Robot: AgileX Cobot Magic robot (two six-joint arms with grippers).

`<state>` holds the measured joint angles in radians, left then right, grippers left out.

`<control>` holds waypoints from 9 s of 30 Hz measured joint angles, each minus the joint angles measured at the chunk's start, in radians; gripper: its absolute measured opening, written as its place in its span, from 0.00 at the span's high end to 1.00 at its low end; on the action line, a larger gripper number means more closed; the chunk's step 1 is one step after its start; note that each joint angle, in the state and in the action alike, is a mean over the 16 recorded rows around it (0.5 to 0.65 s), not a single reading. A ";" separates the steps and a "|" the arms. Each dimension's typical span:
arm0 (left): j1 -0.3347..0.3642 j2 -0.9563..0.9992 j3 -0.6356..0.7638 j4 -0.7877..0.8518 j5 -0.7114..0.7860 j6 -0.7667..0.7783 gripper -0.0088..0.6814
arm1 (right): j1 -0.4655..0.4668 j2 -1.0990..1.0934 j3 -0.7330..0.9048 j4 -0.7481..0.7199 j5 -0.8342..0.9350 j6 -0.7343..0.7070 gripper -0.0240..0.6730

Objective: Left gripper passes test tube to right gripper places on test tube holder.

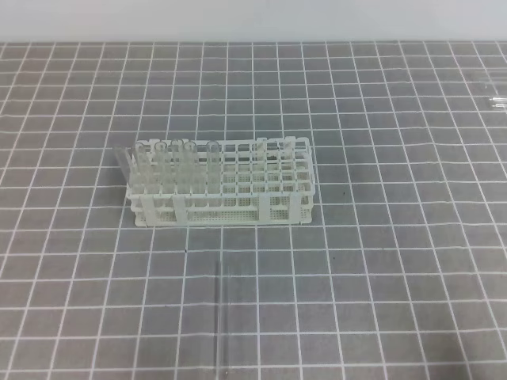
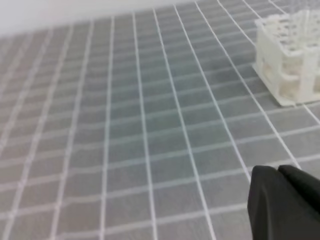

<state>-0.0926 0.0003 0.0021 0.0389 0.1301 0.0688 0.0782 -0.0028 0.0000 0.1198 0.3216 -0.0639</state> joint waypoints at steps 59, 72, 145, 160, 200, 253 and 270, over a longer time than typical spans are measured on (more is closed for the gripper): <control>0.000 0.239 -0.269 -0.007 0.108 -0.466 0.99 | 0.000 0.060 -0.074 0.594 -0.101 -0.046 0.97; -0.021 0.813 -0.668 -0.339 0.520 0.026 0.99 | 0.000 0.380 -0.316 0.441 0.188 -0.053 0.97; -0.778 1.784 -1.135 -0.057 0.809 -0.521 0.92 | 0.000 0.565 -0.418 0.646 0.268 -0.366 0.97; -0.779 1.842 -1.138 -0.031 0.795 -0.541 0.94 | 0.000 0.565 -0.418 0.650 0.278 -0.366 0.97; -0.779 1.114 -0.828 0.427 0.409 -0.791 0.98 | 0.000 0.618 -0.509 0.737 0.477 -0.377 0.97; -0.778 0.963 -0.497 1.732 -0.022 -1.980 0.98 | 1.000 1.004 -0.604 0.398 -0.809 -0.268 0.93; -0.778 0.970 -0.553 1.739 -0.135 -1.983 0.98 | 1.000 1.176 -0.730 0.396 -0.819 -0.182 0.91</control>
<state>-0.8710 0.9704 -0.5505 1.7776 -0.0052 -1.9141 1.0784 1.1735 -0.7302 0.5163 -0.4971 -0.2462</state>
